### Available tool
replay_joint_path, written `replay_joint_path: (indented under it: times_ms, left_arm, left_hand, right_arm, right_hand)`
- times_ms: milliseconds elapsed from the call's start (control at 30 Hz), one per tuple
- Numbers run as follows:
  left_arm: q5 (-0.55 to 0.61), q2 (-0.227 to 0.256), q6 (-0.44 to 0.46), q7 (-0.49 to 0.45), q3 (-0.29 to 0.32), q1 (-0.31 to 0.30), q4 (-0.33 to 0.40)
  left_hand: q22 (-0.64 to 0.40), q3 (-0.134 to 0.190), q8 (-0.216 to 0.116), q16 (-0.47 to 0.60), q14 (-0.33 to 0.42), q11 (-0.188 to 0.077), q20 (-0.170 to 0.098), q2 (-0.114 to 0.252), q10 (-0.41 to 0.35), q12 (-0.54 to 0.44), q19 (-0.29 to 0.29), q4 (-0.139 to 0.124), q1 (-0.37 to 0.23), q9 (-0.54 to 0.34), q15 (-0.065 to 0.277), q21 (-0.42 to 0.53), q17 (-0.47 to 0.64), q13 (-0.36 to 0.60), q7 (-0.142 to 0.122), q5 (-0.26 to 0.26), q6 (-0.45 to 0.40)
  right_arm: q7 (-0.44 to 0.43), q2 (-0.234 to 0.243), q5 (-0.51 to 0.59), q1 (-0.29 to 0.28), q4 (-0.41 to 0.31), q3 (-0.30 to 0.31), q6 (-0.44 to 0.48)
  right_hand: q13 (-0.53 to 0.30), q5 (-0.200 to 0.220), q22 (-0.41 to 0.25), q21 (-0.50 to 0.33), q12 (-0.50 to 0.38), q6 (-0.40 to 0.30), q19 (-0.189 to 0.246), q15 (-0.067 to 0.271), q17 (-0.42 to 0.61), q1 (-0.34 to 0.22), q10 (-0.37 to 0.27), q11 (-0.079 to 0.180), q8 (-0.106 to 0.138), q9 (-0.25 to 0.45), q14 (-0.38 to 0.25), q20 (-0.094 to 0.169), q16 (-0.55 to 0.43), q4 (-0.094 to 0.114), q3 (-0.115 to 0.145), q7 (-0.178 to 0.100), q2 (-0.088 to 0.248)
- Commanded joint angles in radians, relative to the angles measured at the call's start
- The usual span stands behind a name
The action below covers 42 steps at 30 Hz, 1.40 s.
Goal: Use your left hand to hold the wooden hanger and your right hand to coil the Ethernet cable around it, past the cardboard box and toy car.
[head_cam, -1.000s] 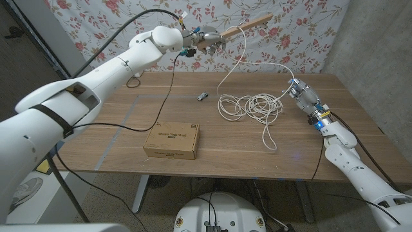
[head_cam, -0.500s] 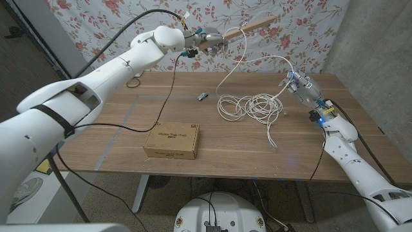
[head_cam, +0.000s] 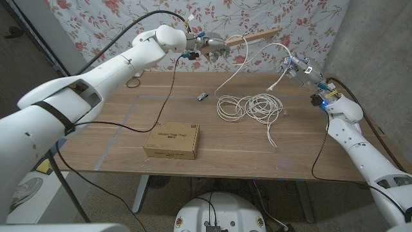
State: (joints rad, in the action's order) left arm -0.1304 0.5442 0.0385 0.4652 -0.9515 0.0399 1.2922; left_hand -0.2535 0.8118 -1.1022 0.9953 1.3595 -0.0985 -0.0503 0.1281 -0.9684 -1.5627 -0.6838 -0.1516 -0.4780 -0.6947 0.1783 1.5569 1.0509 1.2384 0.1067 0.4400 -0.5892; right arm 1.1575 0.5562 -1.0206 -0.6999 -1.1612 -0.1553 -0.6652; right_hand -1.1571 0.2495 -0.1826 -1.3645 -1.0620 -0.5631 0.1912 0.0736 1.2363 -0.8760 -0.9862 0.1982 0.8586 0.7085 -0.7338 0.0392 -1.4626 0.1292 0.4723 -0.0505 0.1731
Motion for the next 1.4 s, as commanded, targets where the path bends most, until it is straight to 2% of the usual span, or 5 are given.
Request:
replay_joint_path:
  times_ms: [33, 533, 800, 1100, 1400]
  left_arm:
    - [-0.032, 0.020, 0.000, 0.013, 0.009, -0.013, 0.025]
    - [-0.058, 0.034, 0.000, 0.049, 0.001, -0.008, 0.017]
    - [-0.056, 0.009, -0.027, 0.106, -0.027, 0.022, -0.050]
    - [-0.052, -0.014, -0.052, 0.160, -0.053, 0.048, -0.106]
    - [-0.051, -0.003, -0.042, 0.174, -0.060, 0.049, -0.096]
  left_hand:
    - [-0.002, 0.000, -0.006, -0.006, -0.001, -0.005, -0.006, 0.004, -0.005, -0.007, -0.004, -0.001, -0.002, -0.002, 0.003, -0.001, -0.005, 0.002, 0.007, -0.004, -0.002]
    - [0.000, 0.001, -0.007, -0.007, 0.006, -0.004, -0.006, 0.005, -0.005, -0.007, -0.008, 0.000, -0.003, 0.000, 0.006, -0.001, -0.013, 0.002, 0.008, -0.004, -0.002]
    - [0.002, 0.002, -0.008, -0.009, 0.007, -0.002, -0.005, 0.005, -0.009, -0.008, -0.010, 0.000, -0.003, -0.003, 0.005, -0.001, -0.017, 0.001, 0.009, -0.004, 0.001]
    - [0.002, 0.002, -0.007, -0.006, 0.005, -0.004, -0.006, 0.005, -0.007, -0.007, -0.010, 0.000, -0.003, 0.001, 0.008, -0.001, -0.012, 0.002, 0.011, -0.004, 0.000]
    - [0.002, 0.003, -0.009, -0.010, 0.004, -0.006, -0.006, 0.005, -0.006, -0.007, -0.009, 0.000, -0.003, -0.001, 0.003, -0.001, -0.020, 0.002, 0.010, -0.005, 0.002]
  right_arm:
    - [-0.021, 0.007, 0.058, 0.156, 0.111, -0.048, 0.033]
    - [-0.038, -0.002, 0.128, 0.341, 0.282, -0.086, 0.100]
    - [-0.044, -0.005, 0.163, 0.421, 0.336, -0.105, 0.141]
    - [-0.076, -0.002, 0.230, 0.504, 0.346, -0.147, 0.192]
    - [-0.104, -0.002, 0.300, 0.595, 0.374, -0.192, 0.247]
  right_hand:
    - [-0.005, 0.002, -0.003, 0.004, -0.006, -0.010, 0.001, 0.138, -0.001, -0.001, 0.001, 0.005, 0.004, -0.001, -0.007, 0.019, -0.007, -0.003, 0.011, -0.006, 0.003]
    - [0.000, 0.001, -0.003, 0.007, -0.003, -0.012, -0.003, 0.138, -0.001, 0.000, 0.003, 0.006, 0.005, -0.003, -0.002, 0.020, -0.005, -0.006, 0.016, -0.005, 0.002]
    - [0.002, 0.000, -0.003, 0.008, -0.002, -0.012, -0.003, 0.138, -0.001, 0.002, 0.004, 0.005, 0.005, -0.005, -0.001, 0.020, -0.005, -0.007, 0.017, -0.005, 0.002]
    - [0.005, 0.000, -0.004, 0.008, 0.000, -0.011, -0.004, 0.138, -0.001, 0.003, 0.007, 0.005, 0.006, -0.004, 0.000, 0.019, -0.004, -0.008, 0.019, -0.004, 0.002]
    - [-0.004, -0.001, -0.004, 0.009, -0.008, -0.010, -0.006, 0.138, -0.001, 0.004, 0.002, 0.005, 0.005, -0.007, 0.000, 0.018, -0.003, -0.008, 0.020, -0.003, 0.003]
